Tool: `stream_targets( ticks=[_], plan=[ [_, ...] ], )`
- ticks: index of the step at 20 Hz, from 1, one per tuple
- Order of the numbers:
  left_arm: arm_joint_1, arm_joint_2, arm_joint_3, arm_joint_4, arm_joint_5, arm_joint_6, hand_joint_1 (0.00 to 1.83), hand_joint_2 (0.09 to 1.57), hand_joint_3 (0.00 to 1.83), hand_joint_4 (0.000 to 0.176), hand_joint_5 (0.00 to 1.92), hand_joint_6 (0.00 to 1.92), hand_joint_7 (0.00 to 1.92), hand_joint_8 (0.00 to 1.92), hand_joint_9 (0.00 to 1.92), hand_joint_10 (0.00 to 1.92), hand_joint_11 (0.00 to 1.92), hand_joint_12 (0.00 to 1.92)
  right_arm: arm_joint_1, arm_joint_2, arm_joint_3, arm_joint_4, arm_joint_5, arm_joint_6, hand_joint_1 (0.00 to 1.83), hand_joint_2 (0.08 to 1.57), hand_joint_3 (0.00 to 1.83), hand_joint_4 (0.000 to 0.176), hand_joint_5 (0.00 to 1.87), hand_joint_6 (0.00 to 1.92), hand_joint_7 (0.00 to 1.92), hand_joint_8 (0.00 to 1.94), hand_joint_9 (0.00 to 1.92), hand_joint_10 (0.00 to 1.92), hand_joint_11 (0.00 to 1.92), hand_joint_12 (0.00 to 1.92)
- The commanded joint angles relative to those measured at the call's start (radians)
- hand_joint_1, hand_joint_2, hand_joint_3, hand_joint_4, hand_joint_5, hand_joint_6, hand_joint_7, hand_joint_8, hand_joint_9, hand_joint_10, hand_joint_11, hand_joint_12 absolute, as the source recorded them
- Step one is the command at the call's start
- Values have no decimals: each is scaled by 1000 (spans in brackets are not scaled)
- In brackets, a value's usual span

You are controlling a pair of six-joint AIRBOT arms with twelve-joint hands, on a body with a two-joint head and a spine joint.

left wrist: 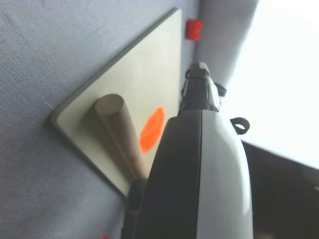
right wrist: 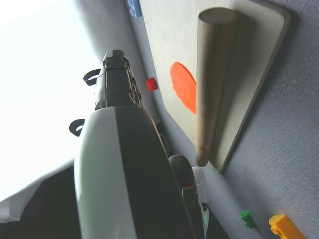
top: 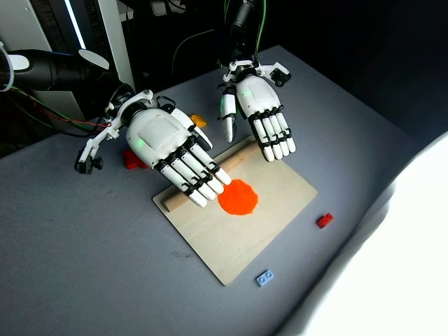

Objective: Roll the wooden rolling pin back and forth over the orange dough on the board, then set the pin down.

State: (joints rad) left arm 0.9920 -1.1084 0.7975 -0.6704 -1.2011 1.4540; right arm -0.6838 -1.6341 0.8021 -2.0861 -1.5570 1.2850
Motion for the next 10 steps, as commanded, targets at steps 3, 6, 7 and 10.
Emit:
stream_targets(
  ticks=[3,6,7,10],
  plan=[
    [7,-27,8,50,-128,1,0,1410,0,0,0,0,0,0,0,0,0,0,-14,-25,26,-95,-80,0,0,1467,0,0,90,2,76,1,42,2,13,9],
    [8,-46,15,50,-127,8,0,1417,0,0,0,0,0,0,0,0,0,0,-28,-61,69,-115,-90,6,0,1485,0,0,97,5,81,3,50,5,16,13],
    [9,-47,16,50,-125,11,0,1418,0,0,0,0,0,0,0,0,0,0,-34,-72,83,-131,-95,14,0,1489,0,0,107,9,95,9,57,8,19,15],
    [14,-46,15,50,-119,11,0,1424,0,0,0,0,0,0,0,0,0,0,-43,-92,103,-137,-99,33,0,1490,0,0,101,5,95,6,57,6,17,18]
  ],
)
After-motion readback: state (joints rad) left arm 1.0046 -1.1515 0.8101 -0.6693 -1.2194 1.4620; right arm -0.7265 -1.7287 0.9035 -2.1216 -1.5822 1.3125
